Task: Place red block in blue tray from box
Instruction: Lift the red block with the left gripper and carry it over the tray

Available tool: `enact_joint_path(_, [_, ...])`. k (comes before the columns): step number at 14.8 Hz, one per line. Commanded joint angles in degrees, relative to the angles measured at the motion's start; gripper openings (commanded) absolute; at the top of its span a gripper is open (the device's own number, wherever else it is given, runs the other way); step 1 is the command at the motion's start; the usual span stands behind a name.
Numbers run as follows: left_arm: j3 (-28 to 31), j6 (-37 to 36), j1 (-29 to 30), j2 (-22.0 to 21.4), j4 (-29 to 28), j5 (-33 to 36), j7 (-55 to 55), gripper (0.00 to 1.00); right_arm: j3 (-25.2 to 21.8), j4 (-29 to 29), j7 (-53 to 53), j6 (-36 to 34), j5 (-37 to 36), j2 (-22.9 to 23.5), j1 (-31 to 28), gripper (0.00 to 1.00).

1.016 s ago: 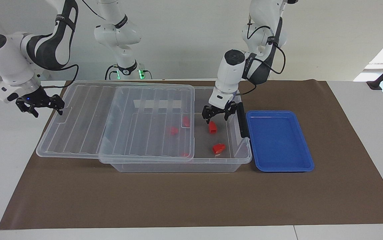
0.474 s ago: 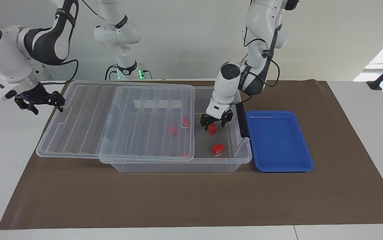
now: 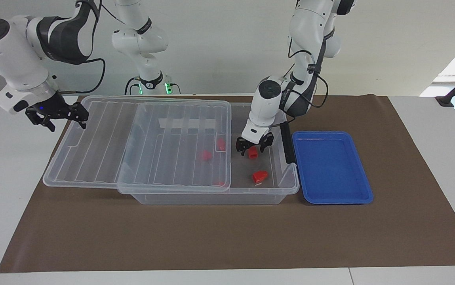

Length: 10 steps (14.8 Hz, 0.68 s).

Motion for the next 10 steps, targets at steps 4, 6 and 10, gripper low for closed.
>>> enact_joint_path(4, [1.32,-6.62,-0.38,-5.68,0.87,0.18,-0.71,0.00,-2.22,2.29,3.57,-2.63,0.73,1.00,3.35,1.00])
enact_joint_path(6, [1.23,-10.04,-0.38,-8.39,2.01,0.18,-0.80,0.00,-1.00,1.07,3.92,-4.21,0.38,-0.84,2.65,1.00])
enact_joint_path(10, [1.32,-17.07,0.40,-13.49,4.21,0.18,-0.71,0.00,-0.03,0.97,8.41,-3.60,0.29,-0.41,2.39,1.00])
